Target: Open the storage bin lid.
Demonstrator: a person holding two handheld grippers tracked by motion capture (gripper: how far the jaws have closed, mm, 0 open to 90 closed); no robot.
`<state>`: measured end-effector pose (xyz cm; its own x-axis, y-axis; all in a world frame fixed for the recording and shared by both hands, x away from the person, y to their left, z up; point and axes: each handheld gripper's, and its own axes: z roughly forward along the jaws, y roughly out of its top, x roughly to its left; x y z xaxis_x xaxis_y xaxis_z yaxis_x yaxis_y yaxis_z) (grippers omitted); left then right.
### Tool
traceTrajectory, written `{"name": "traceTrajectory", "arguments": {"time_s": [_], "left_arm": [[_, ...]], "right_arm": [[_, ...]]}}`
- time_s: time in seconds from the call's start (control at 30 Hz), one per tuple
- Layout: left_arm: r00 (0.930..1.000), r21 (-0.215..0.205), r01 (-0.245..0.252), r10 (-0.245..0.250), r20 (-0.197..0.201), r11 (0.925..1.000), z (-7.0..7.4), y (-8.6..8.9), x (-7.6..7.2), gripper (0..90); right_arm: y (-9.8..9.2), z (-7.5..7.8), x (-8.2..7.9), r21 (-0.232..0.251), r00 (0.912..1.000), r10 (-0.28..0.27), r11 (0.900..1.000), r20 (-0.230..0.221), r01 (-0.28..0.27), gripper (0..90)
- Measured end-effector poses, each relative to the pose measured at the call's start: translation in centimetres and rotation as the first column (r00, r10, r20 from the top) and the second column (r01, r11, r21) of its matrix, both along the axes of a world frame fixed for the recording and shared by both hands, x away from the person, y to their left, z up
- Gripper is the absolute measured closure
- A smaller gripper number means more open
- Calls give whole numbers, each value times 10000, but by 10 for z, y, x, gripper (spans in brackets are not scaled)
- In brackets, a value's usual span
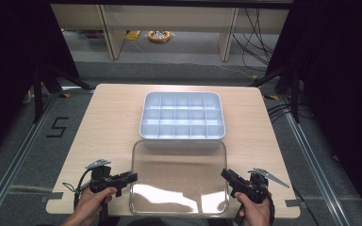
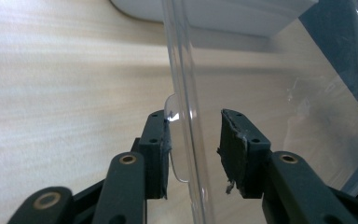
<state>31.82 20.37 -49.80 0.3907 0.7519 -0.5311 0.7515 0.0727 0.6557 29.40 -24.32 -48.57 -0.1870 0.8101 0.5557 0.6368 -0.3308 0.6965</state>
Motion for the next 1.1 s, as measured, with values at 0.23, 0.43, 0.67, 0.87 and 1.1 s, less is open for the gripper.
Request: {"name": "traceTrajectory", "arguments": {"time_s": [0.23, 0.43, 0.67, 0.87, 1.1], "left_arm": [[9999, 66, 21, -20, -167, 10000, -5, 0, 1, 606], [9997, 356, 171, -165, -163, 9992, -8, -2, 3, 589], [9991, 770, 404, -393, -154, 9962, -13, -6, 5, 548], [9986, 1128, 520, -502, -187, 9923, -17, -8, 8, 514], [9985, 1389, 552, -553, -33, 9888, -19, -11, 8, 494]], "right_arm": [[2, -7, 2, 185, 9995, 88, 9998, -317, -82, 674], [2, -12, 3, 286, 9966, 7, 9996, -822, 17, 674], [3, -19, 9, 382, 9917, -55, 9992, -1286, 105, 674], [5, -23, 13, 156, 9894, -30, 9999, -1454, 54, 672], [5, -25, 16, -122, 9894, 14, 9999, -1450, -32, 660]]}}
